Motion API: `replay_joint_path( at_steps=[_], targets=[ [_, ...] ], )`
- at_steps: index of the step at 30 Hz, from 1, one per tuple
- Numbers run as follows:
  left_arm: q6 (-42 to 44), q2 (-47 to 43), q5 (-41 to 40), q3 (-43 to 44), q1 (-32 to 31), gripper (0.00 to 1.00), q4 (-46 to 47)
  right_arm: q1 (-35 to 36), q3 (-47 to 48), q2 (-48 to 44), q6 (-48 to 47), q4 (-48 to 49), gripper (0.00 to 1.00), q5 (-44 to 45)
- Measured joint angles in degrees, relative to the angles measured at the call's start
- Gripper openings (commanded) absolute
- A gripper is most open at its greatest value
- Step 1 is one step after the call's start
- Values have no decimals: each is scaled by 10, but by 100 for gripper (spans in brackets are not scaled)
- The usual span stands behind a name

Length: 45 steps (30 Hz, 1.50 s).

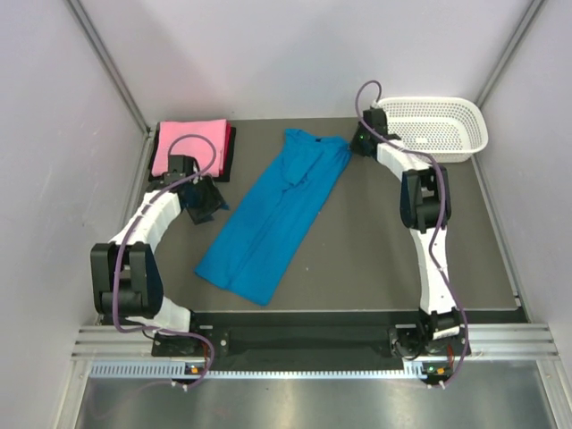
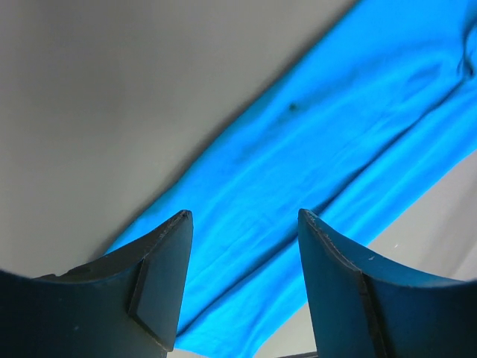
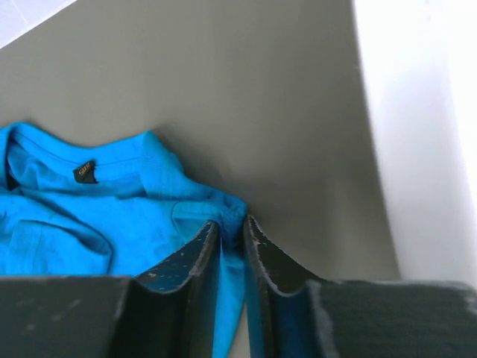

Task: Fold and stack the t-shirts
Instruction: Fold the tshirt

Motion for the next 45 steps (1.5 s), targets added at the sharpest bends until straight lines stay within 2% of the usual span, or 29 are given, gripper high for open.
replay_joint_path(
  at_steps=[1,4,10,18,21,25,32,40,45],
  targets=[
    [4,0,1,-1,-5,63,0,-2,6,2,-3,-3,25,-6],
    [13,0,8,-6,-18,63,0,-6,14,0,-11,-20,32,-19],
    [35,-4,35,-24,-21,63,1,-3,2,-42,-14,-76,39,-20],
    [49,-61,32,-53,-17,64,4,54,-138,-246,17,-93,45,6],
    [47,-68,31,-54,-11,64,6,101,-212,-328,66,-101,46,37],
    [43,-80,30,-54,0,63,8,189,-366,-426,173,-104,46,65],
    [38,-80,50,-54,11,62,9,374,-608,-494,363,-87,42,65],
    [37,-74,52,-54,26,62,9,522,-633,-508,487,-45,42,73],
    [37,-73,52,-54,28,61,9,570,-644,-495,538,9,40,62]
  ],
)
